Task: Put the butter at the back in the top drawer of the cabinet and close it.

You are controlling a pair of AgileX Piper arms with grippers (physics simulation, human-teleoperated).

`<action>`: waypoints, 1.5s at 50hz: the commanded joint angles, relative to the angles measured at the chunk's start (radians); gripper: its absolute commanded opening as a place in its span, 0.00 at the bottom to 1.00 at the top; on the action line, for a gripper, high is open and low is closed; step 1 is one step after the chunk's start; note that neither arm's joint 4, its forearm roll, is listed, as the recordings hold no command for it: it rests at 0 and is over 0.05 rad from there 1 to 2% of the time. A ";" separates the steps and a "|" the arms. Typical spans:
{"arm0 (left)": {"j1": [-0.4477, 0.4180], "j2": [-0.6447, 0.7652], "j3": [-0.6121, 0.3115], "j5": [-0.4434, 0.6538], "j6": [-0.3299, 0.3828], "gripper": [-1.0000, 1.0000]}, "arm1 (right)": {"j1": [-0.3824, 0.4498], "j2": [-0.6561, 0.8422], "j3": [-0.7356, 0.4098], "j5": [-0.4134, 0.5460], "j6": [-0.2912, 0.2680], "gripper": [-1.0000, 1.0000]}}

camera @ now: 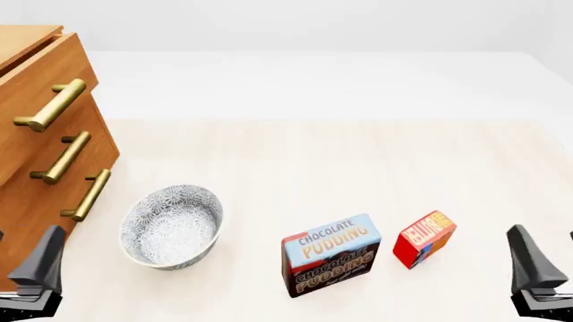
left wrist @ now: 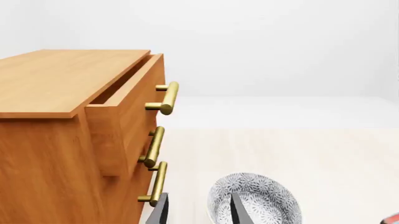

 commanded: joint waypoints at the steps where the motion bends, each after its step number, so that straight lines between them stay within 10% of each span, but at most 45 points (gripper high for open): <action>1: -0.007 0.002 -0.002 0.003 -0.004 1.00 | 0.000 0.004 -0.003 -0.001 0.000 1.00; 22: -0.010 0.002 -0.002 0.003 0.008 1.00 | 0.000 0.004 -0.003 -0.001 0.000 1.00; 43: -0.034 0.122 -0.082 -0.068 0.167 1.00 | 0.000 0.004 -0.003 -0.001 0.000 1.00; 75: -0.160 0.002 -0.289 0.312 0.498 1.00 | 0.000 0.004 -0.003 -0.001 0.000 1.00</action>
